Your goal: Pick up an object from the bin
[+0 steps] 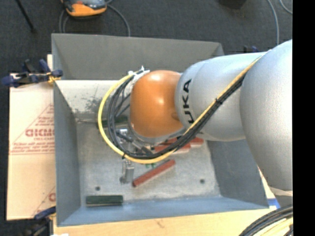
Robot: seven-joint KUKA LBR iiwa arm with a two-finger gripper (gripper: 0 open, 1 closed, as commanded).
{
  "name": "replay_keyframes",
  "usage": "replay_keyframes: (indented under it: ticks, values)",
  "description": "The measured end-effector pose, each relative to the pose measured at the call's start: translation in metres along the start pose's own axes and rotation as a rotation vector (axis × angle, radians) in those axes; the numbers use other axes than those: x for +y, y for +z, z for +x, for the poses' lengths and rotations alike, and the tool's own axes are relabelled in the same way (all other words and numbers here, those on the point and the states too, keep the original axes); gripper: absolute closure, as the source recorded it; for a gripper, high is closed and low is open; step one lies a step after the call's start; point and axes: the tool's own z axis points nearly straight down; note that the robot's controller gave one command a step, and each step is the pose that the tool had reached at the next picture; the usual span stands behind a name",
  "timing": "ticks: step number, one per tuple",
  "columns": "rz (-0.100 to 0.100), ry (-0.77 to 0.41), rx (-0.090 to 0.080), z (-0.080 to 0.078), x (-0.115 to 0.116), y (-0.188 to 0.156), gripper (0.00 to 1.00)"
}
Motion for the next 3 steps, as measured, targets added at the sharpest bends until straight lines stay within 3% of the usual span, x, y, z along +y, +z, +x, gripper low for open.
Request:
replay_keyframes:
  ticks: [1, 2, 3]
  values:
    - [0.001, -0.031, 0.004, 0.011, -0.010, 0.011, 0.00]
    - [0.004, -0.293, 0.017, 0.006, -0.009, -0.020, 0.00]
    - [-0.002, -0.343, -0.008, 0.008, -0.034, -0.017, 0.00]
